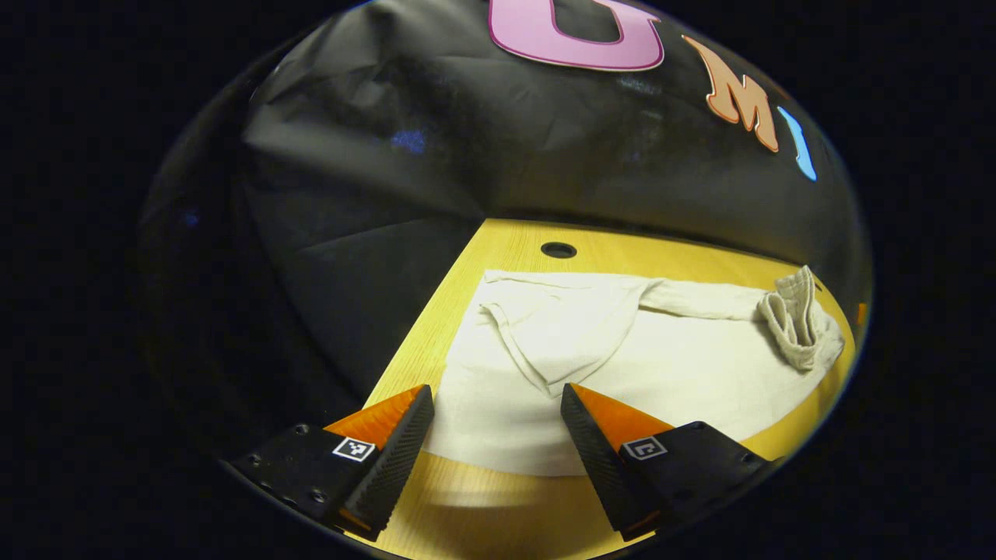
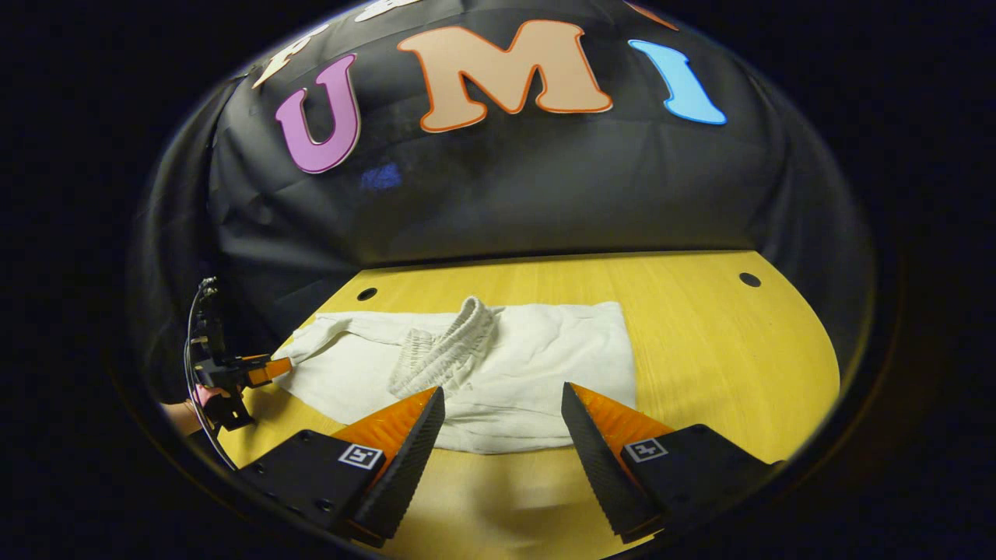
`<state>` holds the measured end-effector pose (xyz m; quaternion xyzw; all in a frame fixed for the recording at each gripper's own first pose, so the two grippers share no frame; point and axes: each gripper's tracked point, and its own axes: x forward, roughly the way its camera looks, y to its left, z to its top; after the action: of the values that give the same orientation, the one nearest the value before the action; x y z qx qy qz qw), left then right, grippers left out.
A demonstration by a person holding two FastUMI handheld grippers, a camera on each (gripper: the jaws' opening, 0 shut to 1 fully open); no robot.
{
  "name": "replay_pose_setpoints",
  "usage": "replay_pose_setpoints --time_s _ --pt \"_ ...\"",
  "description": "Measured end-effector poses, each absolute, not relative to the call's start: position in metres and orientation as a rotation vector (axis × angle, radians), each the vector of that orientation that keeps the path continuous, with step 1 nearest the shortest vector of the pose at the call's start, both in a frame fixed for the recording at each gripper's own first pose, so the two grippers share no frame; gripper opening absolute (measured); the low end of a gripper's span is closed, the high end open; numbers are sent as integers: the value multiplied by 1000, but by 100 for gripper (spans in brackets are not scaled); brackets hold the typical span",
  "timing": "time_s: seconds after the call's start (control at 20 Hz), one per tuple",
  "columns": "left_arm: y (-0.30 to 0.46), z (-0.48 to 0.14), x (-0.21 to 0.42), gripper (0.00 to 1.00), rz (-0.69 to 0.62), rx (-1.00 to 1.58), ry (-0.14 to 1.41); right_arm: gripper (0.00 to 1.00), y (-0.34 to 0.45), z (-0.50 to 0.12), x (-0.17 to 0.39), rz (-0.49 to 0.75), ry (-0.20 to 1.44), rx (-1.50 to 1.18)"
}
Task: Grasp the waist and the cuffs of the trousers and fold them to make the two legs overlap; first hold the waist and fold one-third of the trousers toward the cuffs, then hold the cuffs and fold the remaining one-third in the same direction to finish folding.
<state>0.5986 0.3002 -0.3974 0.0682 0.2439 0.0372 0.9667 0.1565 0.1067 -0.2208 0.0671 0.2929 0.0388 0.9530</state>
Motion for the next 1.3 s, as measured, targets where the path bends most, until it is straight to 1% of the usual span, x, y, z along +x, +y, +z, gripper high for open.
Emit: replay_pose_setpoints --time_s 0.3,0.4,0.5,0.6,0.7,0.75,0.85,1.05,1.3 --pt "302 -400 600 96 40 141 516 96 69 -215 138 -4 600 144" --pt "300 -399 599 93 26 133 521 96 64 -214 134 -16 596 149" --pt "291 -402 599 76 14 119 530 97 61 -212 130 -22 594 145" --pt "281 -401 601 48 -3 99 524 97 58 -210 129 -22 588 147" --pt "277 -400 601 14 0 73 519 96 53 -205 125 -26 577 145" --pt "278 -400 602 5 4 65 514 97 52 -202 124 -29 571 145" --pt "276 -401 601 0 20 45 526 97 46 -197 122 -36 562 144" --pt "269 -387 599 0 13 13 526 96 34 -189 115 -52 546 144" --pt "223 -336 601 0 -51 -6 427 96 16 -177 113 -59 523 156"
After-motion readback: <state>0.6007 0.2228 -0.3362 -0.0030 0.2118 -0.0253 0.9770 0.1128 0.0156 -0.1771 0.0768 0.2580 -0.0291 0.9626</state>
